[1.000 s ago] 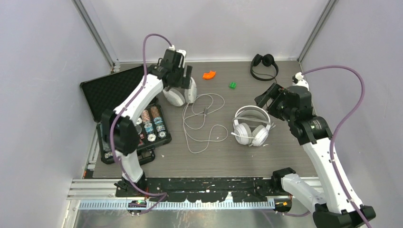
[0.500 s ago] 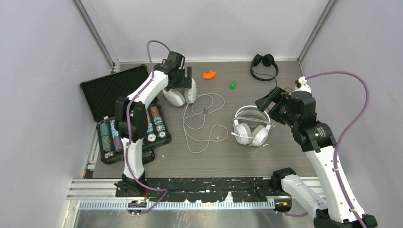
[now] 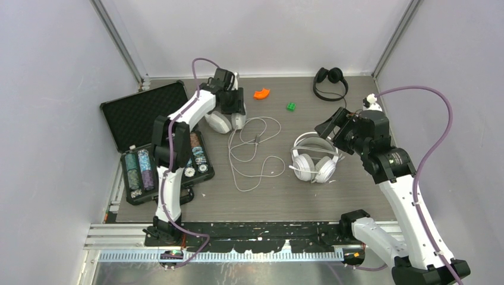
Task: Wrap the headphones
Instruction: Move the headphones to the center of the board.
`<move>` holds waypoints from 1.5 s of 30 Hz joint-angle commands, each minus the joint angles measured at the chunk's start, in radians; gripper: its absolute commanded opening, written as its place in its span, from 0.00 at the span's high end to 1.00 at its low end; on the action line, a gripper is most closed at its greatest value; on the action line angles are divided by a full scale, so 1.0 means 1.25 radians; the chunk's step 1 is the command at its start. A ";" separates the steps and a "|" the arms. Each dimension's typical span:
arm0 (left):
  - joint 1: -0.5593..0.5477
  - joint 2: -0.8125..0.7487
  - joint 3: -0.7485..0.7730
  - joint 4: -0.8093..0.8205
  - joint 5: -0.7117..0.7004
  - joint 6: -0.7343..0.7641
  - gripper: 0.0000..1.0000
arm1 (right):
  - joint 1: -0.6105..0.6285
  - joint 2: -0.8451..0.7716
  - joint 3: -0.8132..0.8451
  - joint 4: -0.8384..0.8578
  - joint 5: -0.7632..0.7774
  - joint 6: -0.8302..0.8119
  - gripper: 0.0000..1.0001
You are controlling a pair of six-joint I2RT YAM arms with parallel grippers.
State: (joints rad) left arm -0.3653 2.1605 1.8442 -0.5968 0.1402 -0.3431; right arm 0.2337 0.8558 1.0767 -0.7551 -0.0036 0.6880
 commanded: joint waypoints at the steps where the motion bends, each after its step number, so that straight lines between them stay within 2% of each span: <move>1: -0.017 -0.014 0.031 -0.043 0.124 -0.041 0.59 | 0.007 0.014 0.005 0.037 -0.040 0.004 0.17; 6: -0.083 -0.110 -0.055 -0.050 0.086 -0.071 0.63 | 0.009 0.017 -0.006 0.047 -0.043 0.009 0.17; 9: -0.119 -0.165 -0.112 -0.036 0.068 -0.137 0.67 | 0.009 0.014 -0.014 0.053 -0.043 0.005 0.17; 13: -0.164 -0.231 -0.194 0.026 0.022 -0.220 0.67 | 0.009 0.004 -0.022 0.045 -0.045 0.008 0.17; 15: -0.179 -0.240 -0.223 0.058 0.020 -0.257 0.63 | 0.010 -0.004 -0.026 0.045 -0.043 0.013 0.17; 20: -0.195 -0.242 -0.222 0.060 0.059 -0.260 0.42 | 0.010 -0.017 -0.034 0.052 -0.060 0.022 0.17; 23: -0.195 -0.267 -0.199 -0.005 0.060 -0.202 0.26 | 0.011 -0.019 -0.037 0.056 -0.078 0.030 0.17; 28: -0.188 -0.308 -0.133 -0.142 0.037 -0.014 0.16 | 0.010 -0.026 -0.042 0.057 -0.087 0.031 0.17; 29: -0.181 -0.308 -0.114 -0.172 0.027 0.063 0.15 | 0.011 -0.028 -0.041 0.057 -0.093 0.031 0.17; 32: -0.136 -0.292 -0.069 -0.229 0.028 0.183 0.15 | 0.010 -0.049 -0.044 0.060 -0.099 0.030 0.17; 39: -0.028 -0.172 0.031 -0.281 0.168 0.376 0.19 | 0.011 -0.090 -0.075 0.078 -0.090 0.019 0.17; 42: -0.014 -0.097 0.089 -0.330 0.169 0.471 0.18 | 0.010 -0.101 -0.072 0.069 -0.091 0.018 0.17; 45: 0.004 -0.032 0.136 -0.341 0.162 0.510 0.17 | 0.010 -0.110 -0.065 0.061 -0.096 0.016 0.17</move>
State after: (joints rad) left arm -0.3679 2.0293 1.9453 -0.9428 0.2996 0.1329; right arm 0.2413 0.7422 0.9817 -0.7109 -0.1116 0.7174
